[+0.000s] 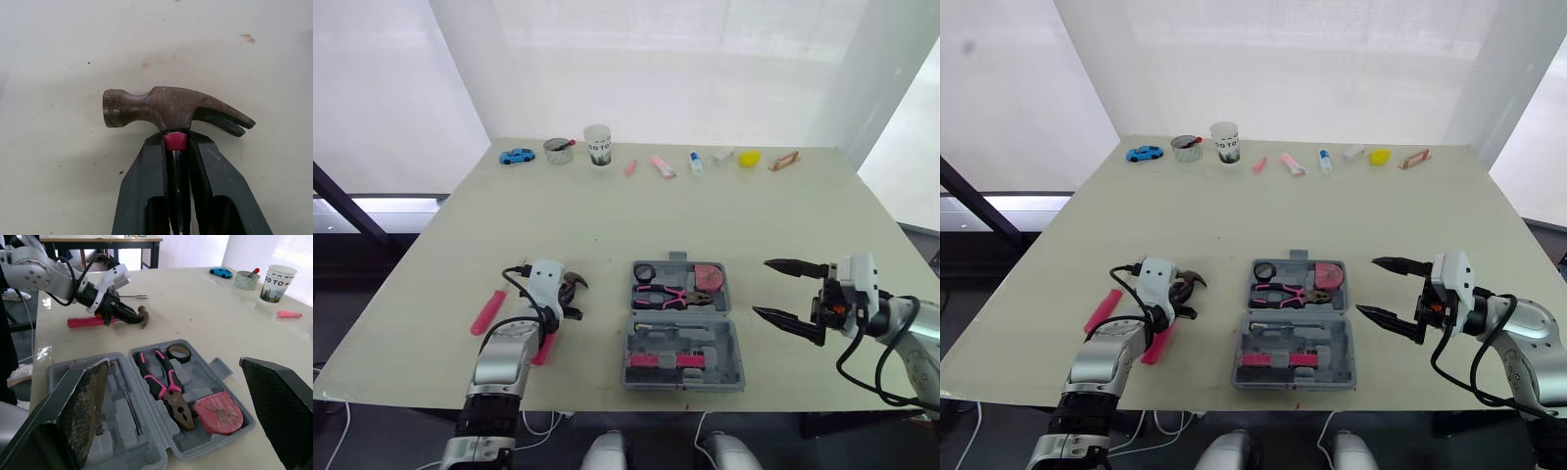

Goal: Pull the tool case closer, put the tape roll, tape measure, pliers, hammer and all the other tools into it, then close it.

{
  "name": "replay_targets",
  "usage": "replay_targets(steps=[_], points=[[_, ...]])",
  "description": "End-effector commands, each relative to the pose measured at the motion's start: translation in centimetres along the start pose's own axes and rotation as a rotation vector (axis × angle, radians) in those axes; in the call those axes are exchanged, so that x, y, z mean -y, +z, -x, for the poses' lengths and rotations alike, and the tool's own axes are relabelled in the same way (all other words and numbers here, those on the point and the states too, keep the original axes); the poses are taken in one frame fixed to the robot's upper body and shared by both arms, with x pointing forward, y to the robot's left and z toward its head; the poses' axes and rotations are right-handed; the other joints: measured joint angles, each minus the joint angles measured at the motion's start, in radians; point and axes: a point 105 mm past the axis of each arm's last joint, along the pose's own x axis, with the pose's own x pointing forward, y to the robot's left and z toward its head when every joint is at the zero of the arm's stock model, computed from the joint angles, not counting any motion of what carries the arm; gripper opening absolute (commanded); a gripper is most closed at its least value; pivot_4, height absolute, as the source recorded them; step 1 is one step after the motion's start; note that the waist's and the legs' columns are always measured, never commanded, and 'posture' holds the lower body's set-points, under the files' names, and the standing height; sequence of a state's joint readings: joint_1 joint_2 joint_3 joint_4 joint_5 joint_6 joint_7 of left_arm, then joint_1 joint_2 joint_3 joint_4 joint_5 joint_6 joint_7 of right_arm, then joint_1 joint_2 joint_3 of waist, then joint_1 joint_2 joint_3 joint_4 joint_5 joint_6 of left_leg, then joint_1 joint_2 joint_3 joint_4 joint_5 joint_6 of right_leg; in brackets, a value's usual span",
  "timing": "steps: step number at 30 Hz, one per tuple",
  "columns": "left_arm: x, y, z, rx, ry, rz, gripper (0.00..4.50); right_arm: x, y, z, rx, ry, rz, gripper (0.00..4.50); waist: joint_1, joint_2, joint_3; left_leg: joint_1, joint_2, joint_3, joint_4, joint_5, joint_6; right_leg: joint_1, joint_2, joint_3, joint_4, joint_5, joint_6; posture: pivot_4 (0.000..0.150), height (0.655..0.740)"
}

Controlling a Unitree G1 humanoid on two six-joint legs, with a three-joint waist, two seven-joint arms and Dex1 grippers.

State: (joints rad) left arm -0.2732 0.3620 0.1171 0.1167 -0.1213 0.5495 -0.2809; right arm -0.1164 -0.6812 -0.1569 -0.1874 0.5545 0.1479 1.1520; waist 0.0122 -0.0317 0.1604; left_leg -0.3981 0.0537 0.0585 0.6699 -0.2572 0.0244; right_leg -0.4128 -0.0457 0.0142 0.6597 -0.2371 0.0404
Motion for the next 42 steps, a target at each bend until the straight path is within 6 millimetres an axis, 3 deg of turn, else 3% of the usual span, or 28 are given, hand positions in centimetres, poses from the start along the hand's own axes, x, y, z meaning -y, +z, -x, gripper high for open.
replay_targets(steps=[1,5,15,19,26,30,33,37,42], points=[[0.3,0.9,0.6,0.049,-0.045,0.008,0.14,-0.4,1.1,-0.1,0.023,0.03,0.041,4.5,-0.001,0.0,0.0,0.0,0.0,0.0,0.0,0.0,0.0,0.0,0.0,0.0,0.0,0.0,0.0,0.15,0.74],[1.1,2.1,1.6,0.07,-0.163,0.008,0.14,-0.9,1.0,0.0,0.025,0.06,0.022,4.5,-0.001,0.0,0.0,-0.001,0.0,0.0,0.0,0.0,0.0,0.0,0.0,0.0,-0.001,0.0,0.0,0.15,0.74],[-0.1,3.2,3.3,0.034,-0.259,-0.145,0.14,-3.1,1.6,0.0,0.062,0.221,-0.085,4.5,0.0,-0.001,0.001,-0.001,0.0,-0.002,0.0,0.0,0.0,0.0,0.0,-0.001,-0.002,0.0,0.0,0.15,0.74],[1.3,4.6,4.4,0.053,-0.411,-0.254,0.14,-3.2,1.4,0.2,0.064,0.218,-0.095,4.5,0.0,-0.001,0.002,-0.001,0.001,-0.001,-0.001,0.0,0.0,0.0,0.0,-0.001,-0.002,-0.001,-0.002,0.15,0.74],[5.1,7.9,5.0,0.081,-0.664,-0.444,0.14,-2.9,0.5,0.9,0.051,0.199,-0.109,4.5,0.003,-0.002,0.003,-0.002,0.0,-0.001,0.0,0.0,0.0,0.0,-0.001,-0.002,-0.002,-0.002,-0.004,0.15,0.74],[9.0,10.6,4.7,0.103,-0.833,-0.494,0.14,-2.6,0.0,1.1,0.043,0.168,-0.095,4.5,0.004,-0.002,0.003,-0.002,0.0,-0.001,0.0,0.0,0.0,0.0,0.0,-0.001,-0.002,0.0,0.0,0.15,0.74],[10.7,10.8,4.8,0.066,-0.901,-0.571,0.14,-2.3,0.0,1.1,0.046,0.148,-0.079,4.5,-0.001,-0.002,0.004,-0.003,0.0,-0.001,0.0,0.0,0.0,0.0,0.001,-0.001,-0.002,0.0,0.0,0.15,0.74],[15.0,11.2,5.2,0.039,-1.075,-0.653,0.14,-2.1,-0.1,1.8,0.032,0.127,-0.068,4.5,-0.002,-0.002,0.004,-0.003,0.0,-0.001,0.0,0.0,0.0,-0.001,0.002,0.0,-0.002,-0.001,0.001,0.15,0.74],[18.5,10.9,5.0,-0.036,-1.151,-0.769,0.14,-1.6,-0.5,3.0,0.002,0.093,-0.059,4.5,0.001,-0.002,0.005,-0.003,-0.001,-0.002,0.0,0.0,0.0,-0.001,0.002,0.0,-0.002,-0.001,0.001,0.15,0.74]])
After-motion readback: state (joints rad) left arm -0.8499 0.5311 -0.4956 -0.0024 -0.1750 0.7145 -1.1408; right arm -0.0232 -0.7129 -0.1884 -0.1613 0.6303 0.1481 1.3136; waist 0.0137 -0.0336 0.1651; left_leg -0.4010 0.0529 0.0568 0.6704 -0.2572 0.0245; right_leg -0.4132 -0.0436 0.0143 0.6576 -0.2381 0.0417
